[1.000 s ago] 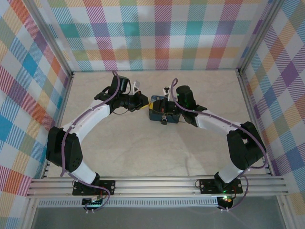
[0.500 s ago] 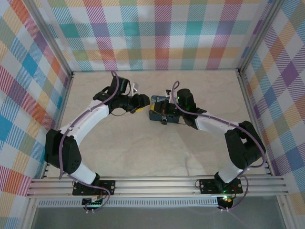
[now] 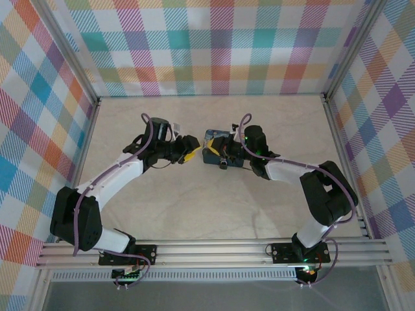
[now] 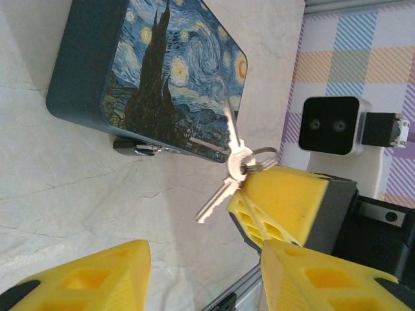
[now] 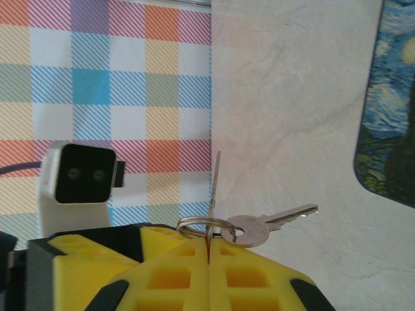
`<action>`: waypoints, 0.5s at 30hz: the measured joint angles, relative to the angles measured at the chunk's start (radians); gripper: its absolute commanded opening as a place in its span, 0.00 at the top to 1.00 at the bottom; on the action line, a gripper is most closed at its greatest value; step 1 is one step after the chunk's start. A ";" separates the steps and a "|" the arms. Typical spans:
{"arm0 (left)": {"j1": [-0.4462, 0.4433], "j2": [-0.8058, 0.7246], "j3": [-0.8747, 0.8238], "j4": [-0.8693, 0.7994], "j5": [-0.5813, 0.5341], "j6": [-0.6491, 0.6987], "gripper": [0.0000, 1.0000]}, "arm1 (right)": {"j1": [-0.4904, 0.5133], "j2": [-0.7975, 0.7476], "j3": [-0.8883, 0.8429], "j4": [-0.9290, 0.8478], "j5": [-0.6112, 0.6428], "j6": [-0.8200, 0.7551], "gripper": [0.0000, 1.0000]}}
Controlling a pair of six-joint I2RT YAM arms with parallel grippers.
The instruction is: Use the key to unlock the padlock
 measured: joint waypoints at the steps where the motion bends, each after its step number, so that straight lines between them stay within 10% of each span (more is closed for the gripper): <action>1: 0.000 0.000 0.000 0.013 0.000 -0.011 0.54 | 0.000 0.000 0.000 0.005 0.000 0.008 0.94; 15: 0.000 0.005 -0.005 0.123 0.006 -0.104 0.59 | 0.000 0.001 0.001 0.069 -0.027 0.081 0.94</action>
